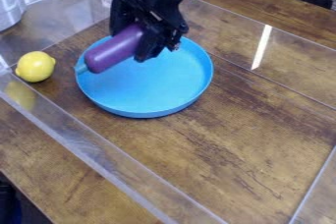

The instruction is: Remove the purple eggplant from inside the blue tray and put it on the table

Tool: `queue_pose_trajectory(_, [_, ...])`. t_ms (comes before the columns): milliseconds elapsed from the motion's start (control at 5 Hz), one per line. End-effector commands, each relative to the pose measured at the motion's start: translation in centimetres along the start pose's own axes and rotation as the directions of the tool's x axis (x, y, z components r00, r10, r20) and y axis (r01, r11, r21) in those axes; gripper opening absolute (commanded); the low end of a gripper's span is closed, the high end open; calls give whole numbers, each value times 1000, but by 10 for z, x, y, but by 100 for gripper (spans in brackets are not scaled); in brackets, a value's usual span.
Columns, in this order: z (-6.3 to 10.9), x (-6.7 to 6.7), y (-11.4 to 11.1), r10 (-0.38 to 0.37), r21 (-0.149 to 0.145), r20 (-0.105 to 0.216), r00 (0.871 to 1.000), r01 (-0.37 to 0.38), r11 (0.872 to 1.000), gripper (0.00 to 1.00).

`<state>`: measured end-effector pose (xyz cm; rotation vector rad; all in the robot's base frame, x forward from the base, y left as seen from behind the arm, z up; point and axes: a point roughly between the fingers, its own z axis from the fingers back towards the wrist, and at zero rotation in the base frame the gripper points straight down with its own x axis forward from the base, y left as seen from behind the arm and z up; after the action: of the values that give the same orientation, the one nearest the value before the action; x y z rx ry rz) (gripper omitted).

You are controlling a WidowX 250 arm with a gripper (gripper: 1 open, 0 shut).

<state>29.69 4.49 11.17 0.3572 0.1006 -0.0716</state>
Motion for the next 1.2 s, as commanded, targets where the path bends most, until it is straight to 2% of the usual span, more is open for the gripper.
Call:
queue_pose_trajectory(0, [24,-2,2,11,-4,84,996,-11,1000,0])
queue_pose_trajectory(200, [32,11,9,10,6,98,995,-11,1000,0])
queue_pose_trajectory(400, [44,34,17,31,14,123,992,-33,999,0])
queue_pose_trajectory(600, [47,59,19,34,19,136,990,-37,999,0])
queue_pose_trajectory(1000, [46,89,10,-4,21,167,986,1,1000,0])
